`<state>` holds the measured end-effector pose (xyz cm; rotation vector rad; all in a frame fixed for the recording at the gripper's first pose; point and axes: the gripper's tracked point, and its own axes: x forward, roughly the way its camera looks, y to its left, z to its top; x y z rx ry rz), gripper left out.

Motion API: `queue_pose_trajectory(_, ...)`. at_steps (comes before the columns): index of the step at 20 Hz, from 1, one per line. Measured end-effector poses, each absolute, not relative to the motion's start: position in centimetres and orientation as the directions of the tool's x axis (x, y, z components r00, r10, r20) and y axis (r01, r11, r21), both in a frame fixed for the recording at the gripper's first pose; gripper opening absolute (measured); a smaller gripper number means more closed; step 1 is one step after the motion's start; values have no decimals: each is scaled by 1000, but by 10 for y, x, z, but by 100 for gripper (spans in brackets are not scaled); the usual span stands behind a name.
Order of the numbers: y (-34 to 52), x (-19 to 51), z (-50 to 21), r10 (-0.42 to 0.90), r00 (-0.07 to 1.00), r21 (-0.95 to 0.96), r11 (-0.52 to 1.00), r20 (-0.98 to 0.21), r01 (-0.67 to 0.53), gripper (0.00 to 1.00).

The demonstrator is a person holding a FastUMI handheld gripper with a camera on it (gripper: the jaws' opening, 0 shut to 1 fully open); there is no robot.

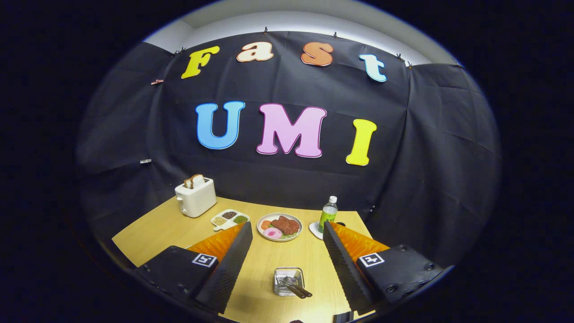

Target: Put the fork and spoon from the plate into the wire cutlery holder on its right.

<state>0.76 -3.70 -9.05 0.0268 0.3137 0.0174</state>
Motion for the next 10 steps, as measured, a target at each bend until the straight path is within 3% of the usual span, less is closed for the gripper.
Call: queue_pose_trajectory(10, -36, 6, -89, 40, 954, 13, 999, -297, -37, 99)
